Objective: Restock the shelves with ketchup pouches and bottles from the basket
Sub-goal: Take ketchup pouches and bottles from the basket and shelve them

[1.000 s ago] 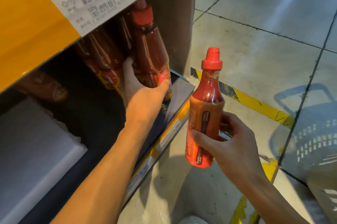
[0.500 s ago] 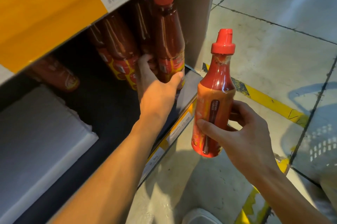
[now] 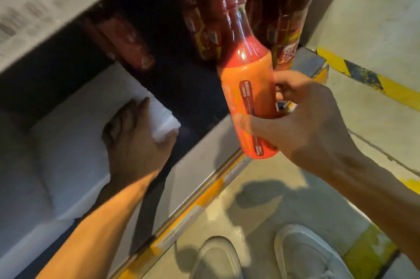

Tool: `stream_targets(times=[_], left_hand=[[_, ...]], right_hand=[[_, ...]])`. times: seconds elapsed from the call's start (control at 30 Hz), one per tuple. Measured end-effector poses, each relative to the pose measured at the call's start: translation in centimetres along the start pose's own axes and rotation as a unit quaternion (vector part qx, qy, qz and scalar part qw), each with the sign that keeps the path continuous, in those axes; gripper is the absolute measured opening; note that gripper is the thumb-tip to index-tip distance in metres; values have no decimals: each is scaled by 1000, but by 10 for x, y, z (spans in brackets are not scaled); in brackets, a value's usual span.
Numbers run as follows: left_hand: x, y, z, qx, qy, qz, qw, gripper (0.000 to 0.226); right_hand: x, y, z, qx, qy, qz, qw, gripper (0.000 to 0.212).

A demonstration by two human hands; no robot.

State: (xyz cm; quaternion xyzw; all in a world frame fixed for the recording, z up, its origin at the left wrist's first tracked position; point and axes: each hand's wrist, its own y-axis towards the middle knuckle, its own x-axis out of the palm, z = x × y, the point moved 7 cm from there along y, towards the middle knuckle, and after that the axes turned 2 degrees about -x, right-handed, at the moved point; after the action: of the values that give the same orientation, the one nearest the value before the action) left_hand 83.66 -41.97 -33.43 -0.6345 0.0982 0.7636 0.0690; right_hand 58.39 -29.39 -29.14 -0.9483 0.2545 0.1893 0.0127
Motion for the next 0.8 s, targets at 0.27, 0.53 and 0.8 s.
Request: stream_targets(times=[0.27,0.53,0.8], left_hand=[[5,1,-8,51,129,79,987,86],[4,1,-7,53,124,76,988,88],[6,1,-8,53,119,83,988,87]], right_hand=[[58,28,-4,-5,3,-9,1000,66],[106,61,-6,-12,-4,-20,1000,77],[126,86,-30,-57,-163,-18,985,68]])
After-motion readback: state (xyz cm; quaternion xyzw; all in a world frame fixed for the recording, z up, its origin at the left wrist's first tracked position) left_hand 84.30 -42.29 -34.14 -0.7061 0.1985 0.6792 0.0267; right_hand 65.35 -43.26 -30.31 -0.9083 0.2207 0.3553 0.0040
